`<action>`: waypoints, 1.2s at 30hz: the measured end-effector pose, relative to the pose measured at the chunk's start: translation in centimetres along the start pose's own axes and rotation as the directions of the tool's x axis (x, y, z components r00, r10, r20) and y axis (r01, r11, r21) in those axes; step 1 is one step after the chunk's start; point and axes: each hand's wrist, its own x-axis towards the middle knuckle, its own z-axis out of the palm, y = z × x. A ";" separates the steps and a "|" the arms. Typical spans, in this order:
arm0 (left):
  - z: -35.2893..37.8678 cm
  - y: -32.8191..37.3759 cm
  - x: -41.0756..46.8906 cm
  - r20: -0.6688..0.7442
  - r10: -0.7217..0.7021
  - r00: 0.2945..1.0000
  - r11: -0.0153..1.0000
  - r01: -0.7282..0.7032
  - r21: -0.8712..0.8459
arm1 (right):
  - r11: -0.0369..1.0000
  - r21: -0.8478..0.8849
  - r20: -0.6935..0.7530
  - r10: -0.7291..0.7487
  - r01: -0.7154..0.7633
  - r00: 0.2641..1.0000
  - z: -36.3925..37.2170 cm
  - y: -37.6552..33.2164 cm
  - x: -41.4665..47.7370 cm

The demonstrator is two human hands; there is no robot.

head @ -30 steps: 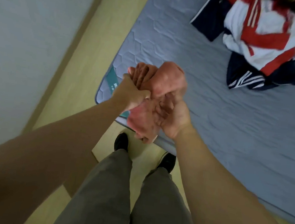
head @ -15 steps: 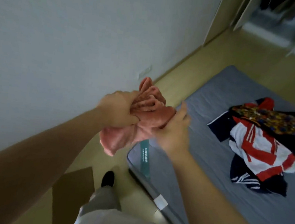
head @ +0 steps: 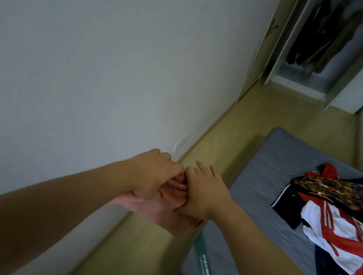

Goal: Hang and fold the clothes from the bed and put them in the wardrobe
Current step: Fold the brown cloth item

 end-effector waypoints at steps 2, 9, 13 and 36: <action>0.3 -1.9 0.8 0.006 0.005 1.000 0.999 -0.005 -0.045 | 0.999 0.016 -0.021 0.034 -0.034 0.999 -0.5 0.2 1.8; 2.1 -8.5 6.7 -0.065 0.005 0.998 0.997 -0.011 -0.082 | 0.994 0.038 -0.092 0.102 -0.098 0.991 -2.7 4.0 8.8; 3.2 -12.3 12.5 -0.059 -0.022 0.998 0.999 0.020 -0.036 | 0.987 0.037 -0.065 0.156 -0.153 0.986 -4.3 8.0 14.0; -22.9 -34.4 67.0 -0.305 0.316 0.898 0.948 -0.306 0.083 | 0.701 -0.137 -0.261 0.657 -0.700 0.708 -28.9 43.2 44.1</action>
